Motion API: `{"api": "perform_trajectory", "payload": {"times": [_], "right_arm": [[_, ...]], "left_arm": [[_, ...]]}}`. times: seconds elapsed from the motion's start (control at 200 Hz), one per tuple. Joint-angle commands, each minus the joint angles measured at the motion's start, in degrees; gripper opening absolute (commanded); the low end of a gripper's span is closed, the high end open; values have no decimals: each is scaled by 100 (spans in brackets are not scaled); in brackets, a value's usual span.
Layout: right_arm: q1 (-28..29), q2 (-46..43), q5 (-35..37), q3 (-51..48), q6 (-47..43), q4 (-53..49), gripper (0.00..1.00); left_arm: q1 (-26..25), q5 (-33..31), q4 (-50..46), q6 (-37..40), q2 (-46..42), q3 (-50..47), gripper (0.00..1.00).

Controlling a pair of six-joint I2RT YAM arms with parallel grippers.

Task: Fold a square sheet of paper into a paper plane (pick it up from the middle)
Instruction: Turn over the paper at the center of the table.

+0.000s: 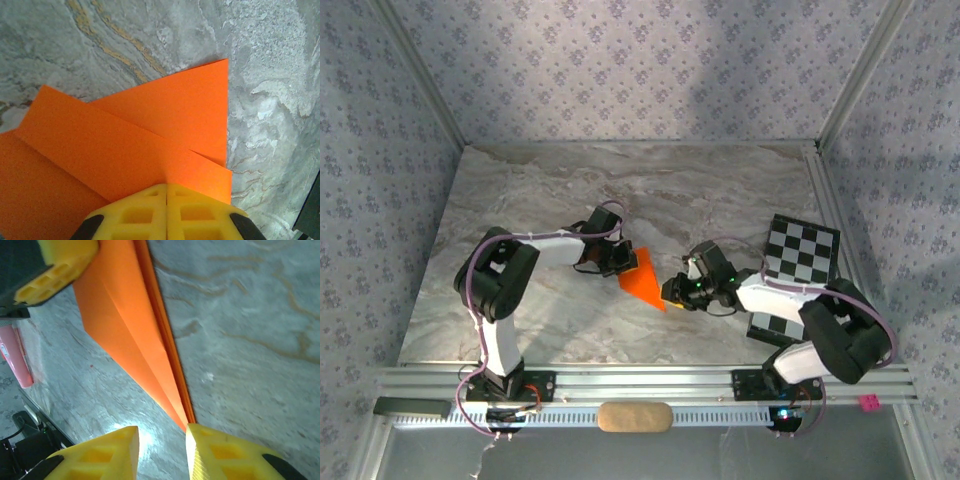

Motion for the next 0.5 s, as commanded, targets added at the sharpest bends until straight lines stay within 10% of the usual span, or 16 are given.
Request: {"api": "perform_trajectory", "payload": {"times": [0.0,0.495], "right_arm": [[13,-57,-313,-109,249,-189,32],[123,305,-400,-198,574,-154,30]], "left_arm": [[7,26,-190,28,82,100,8],[5,-42,-234,-49,20,75,8]]}}
